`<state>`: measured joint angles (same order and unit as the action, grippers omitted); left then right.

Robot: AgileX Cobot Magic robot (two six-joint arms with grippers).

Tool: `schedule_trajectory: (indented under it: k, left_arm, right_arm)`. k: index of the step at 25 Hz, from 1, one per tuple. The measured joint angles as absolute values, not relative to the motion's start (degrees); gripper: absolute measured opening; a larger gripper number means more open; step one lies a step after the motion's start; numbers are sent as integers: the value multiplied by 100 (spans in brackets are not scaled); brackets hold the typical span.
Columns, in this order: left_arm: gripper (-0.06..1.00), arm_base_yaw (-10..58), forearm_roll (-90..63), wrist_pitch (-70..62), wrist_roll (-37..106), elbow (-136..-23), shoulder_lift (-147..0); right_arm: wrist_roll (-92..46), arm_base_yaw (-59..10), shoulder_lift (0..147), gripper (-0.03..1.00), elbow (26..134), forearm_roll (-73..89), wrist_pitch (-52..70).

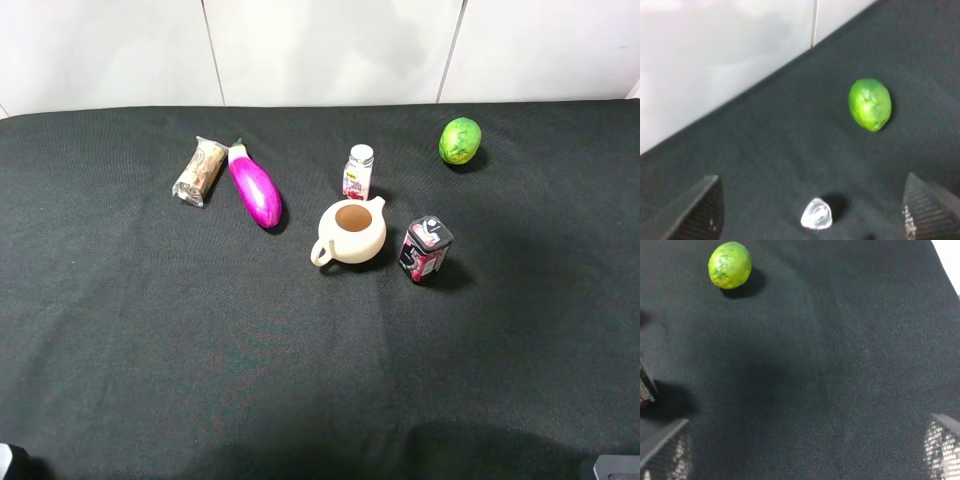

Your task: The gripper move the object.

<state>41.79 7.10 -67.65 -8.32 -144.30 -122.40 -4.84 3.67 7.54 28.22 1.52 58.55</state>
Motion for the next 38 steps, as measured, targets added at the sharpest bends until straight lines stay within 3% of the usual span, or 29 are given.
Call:
schedule_trajectory:
  k: [8, 18, 26, 38]
  left_arm:
    - [76, 3899, 731, -6765, -747, -13013, -11439]
    - [76, 3125, 974, -6749, -741, -10222, -9556]
    - [76, 2132, 999, -6743, -763, -8157, -7744]
    - [76, 112, 837, -6743, -702, -5452, -4803]
  right_arm:
    - [-484, 367, 754, 69, 2822, 152, 5855]
    - [-484, 367, 754, 69, 2822, 152, 5855]
    - [-484, 367, 754, 69, 2822, 152, 5855]
    - [-484, 367, 754, 69, 2822, 152, 5855]
